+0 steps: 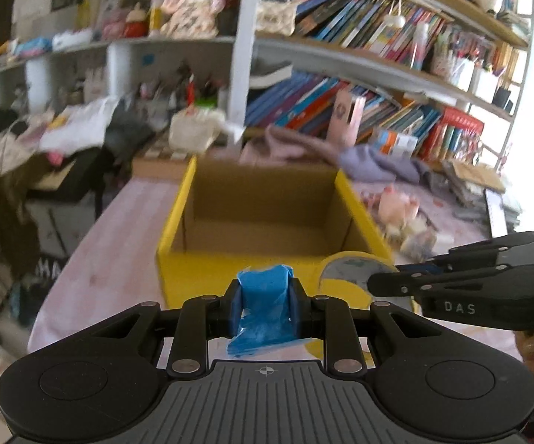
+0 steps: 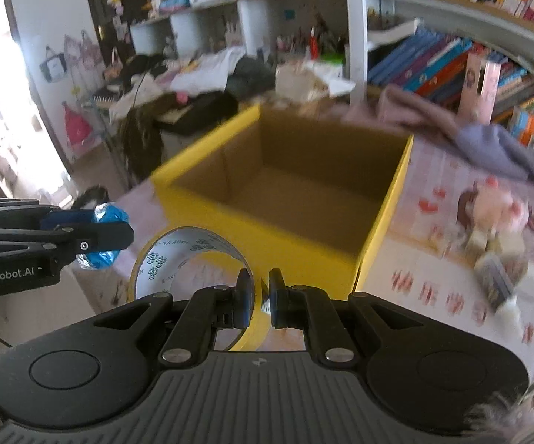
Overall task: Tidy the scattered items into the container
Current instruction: 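Carry the blue clip and tape roll together toward the yellow box, then open both grippers over the box, dropping the clip and tape inside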
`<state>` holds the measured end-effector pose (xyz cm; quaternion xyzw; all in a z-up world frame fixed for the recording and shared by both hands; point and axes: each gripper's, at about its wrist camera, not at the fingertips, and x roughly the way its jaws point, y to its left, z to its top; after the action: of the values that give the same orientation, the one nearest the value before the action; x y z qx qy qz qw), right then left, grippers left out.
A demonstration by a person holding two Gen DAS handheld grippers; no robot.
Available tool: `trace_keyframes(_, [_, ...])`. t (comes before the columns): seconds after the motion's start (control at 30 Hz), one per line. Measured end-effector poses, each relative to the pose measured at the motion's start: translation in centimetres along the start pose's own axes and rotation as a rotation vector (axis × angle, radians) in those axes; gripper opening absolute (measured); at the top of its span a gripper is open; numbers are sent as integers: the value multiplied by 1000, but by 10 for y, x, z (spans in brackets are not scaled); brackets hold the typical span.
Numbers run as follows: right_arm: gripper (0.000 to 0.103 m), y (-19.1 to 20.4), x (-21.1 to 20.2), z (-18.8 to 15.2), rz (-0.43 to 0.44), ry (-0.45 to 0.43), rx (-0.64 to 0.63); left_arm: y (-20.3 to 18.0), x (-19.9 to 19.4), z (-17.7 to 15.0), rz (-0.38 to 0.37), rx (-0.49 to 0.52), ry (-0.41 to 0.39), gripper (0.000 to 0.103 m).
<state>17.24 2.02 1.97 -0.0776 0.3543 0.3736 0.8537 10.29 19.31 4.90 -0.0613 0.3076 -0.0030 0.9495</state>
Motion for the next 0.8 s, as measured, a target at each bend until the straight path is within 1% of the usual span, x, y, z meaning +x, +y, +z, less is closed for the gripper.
trace_keyframes(0.1, [9,-11,7,27,-10,-44,-15,-1,15,28,-11,50,-29,24])
trace_keyframes(0.23, [9,-29,29,62,-34,-73,-40,-4,44,64,-16,125,-59,24])
trace_keyframes(0.3, [9,-39,43,77,-52,-75,-52,-4,63,78,-14,167,-50,24])
trace_keyframes(0.37, [9,-49,61,89,-61,-61,-60,-3,86,89,-24,207,-16,24])
trace_keyframes(0.47, [9,-63,95,105,-69,-1,-118,-2,126,100,-37,286,63,24])
trace_keyframes(0.63, [9,-71,154,115,-88,140,-265,-6,189,95,-23,441,208,24])
trace_keyframes(0.8, [9,-74,201,113,-132,273,-384,-4,226,85,2,534,299,24])
